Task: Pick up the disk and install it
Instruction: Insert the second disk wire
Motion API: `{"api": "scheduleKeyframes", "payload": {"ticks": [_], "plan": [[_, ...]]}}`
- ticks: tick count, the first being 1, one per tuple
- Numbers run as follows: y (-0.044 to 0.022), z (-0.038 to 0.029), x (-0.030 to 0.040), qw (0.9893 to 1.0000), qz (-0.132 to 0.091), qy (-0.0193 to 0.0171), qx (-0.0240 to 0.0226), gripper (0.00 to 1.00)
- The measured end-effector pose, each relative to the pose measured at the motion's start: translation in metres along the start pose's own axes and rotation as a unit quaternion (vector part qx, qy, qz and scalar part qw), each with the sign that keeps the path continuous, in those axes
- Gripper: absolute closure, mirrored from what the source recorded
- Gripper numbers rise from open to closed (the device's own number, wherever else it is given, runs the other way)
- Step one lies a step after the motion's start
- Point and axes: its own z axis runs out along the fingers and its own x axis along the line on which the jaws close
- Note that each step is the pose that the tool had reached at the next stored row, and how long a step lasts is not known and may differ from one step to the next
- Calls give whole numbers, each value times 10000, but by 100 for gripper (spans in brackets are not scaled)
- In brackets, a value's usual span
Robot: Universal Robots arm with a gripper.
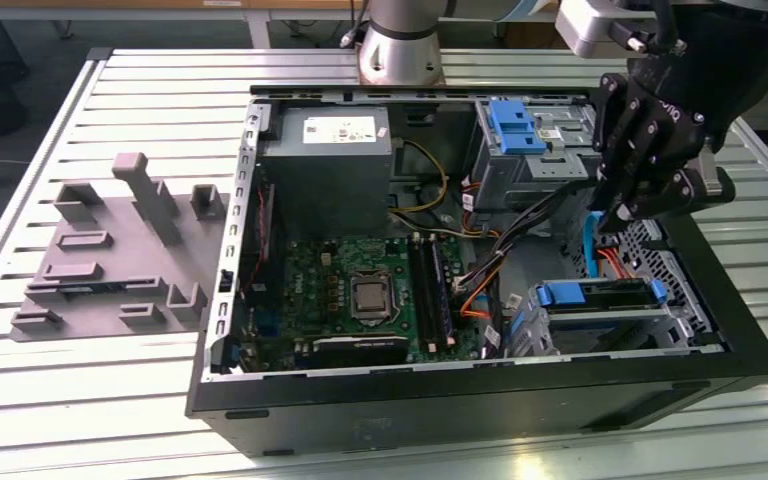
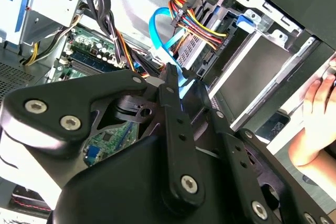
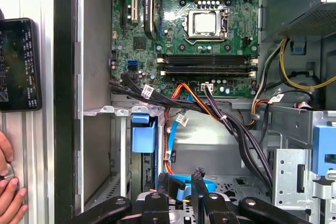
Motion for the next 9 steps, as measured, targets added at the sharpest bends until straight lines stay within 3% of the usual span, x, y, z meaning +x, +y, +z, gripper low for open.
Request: {"api": "scheduleKeyframes", "payload": {"ticks": [3, 7, 9], "plan": [[0, 14, -1, 10000, 0, 5, 0, 69], [1, 32, -2, 10000, -1, 45, 1, 69], [0, 33, -1, 10000, -1, 48, 1, 69]]}}
